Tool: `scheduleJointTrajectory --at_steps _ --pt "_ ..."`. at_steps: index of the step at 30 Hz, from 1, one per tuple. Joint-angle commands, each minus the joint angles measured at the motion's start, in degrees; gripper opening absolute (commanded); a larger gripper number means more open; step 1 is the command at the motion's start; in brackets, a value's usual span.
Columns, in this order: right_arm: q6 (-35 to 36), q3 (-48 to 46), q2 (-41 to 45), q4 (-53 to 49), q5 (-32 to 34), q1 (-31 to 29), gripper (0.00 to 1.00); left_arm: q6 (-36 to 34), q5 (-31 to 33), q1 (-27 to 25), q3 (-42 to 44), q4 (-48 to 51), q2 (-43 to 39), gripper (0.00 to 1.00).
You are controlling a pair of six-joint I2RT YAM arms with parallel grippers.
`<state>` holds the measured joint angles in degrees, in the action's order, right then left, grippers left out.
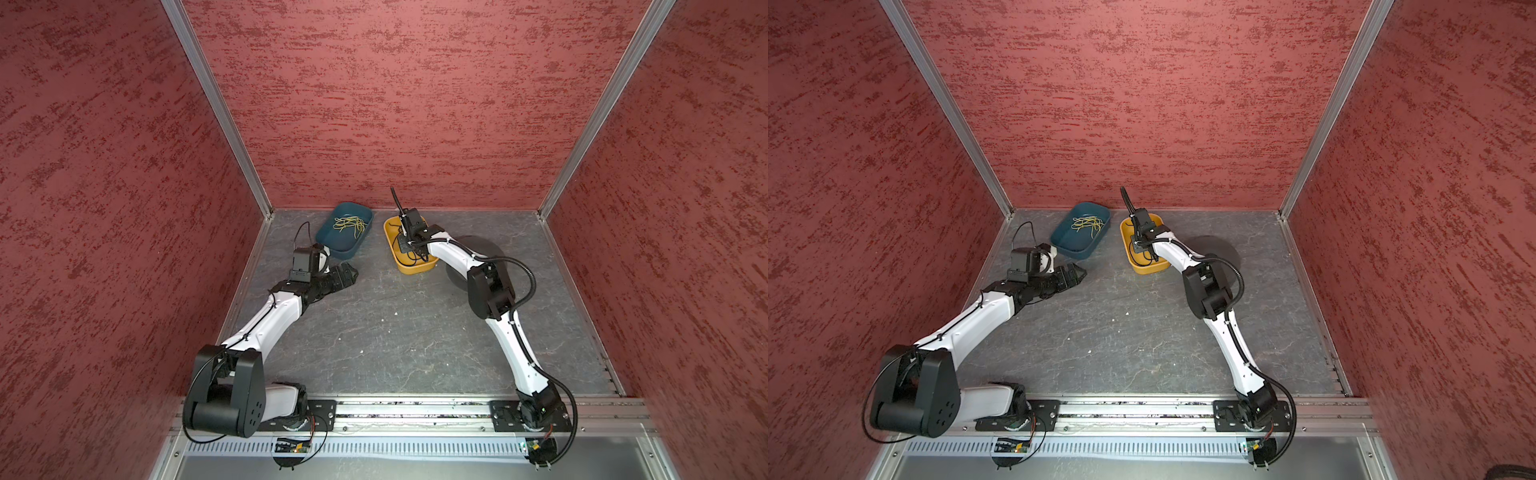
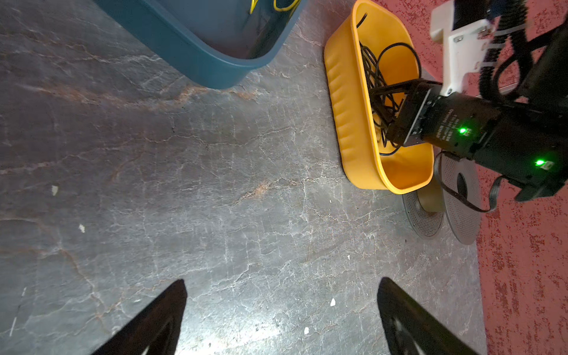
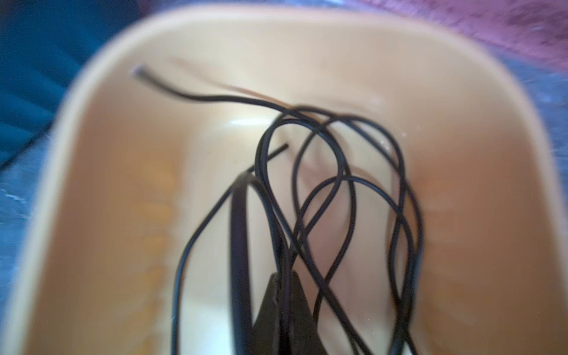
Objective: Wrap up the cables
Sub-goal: 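Lift the black cable out of the yellow tub with the right gripper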
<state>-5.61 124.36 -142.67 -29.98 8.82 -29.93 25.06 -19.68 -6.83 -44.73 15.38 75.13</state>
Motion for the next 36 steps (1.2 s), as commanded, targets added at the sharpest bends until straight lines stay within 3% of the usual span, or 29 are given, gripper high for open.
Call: scheduleJointTrajectory --at_steps 1,6,13,23,36 --pt "1.0 -1.3 8.3 7.0 -2.6 -0.5 0.00 -0.1 -1.1 -0.2 0.5 -1.6 0.5 0.97" --pt "1.1 -7.0 14.5 9.9 -5.9 -0.6 0.00 -0.4 -0.7 -0.2 0.9 -2.2 -0.2 0.97" --pt "1.1 -22.5 29.4 21.0 -10.7 -1.0 0.00 -0.1 -0.2 0.3 1.5 -2.6 -3.1 0.97" --pt "0.9 -26.1 42.4 19.2 -17.8 -3.3 0.00 1.5 -0.8 1.5 4.8 -3.2 -10.0 0.97" --pt "-3.1 -36.1 54.4 20.8 -37.0 -6.6 0.00 2.0 -0.9 6.0 5.4 0.8 -17.0 0.95"
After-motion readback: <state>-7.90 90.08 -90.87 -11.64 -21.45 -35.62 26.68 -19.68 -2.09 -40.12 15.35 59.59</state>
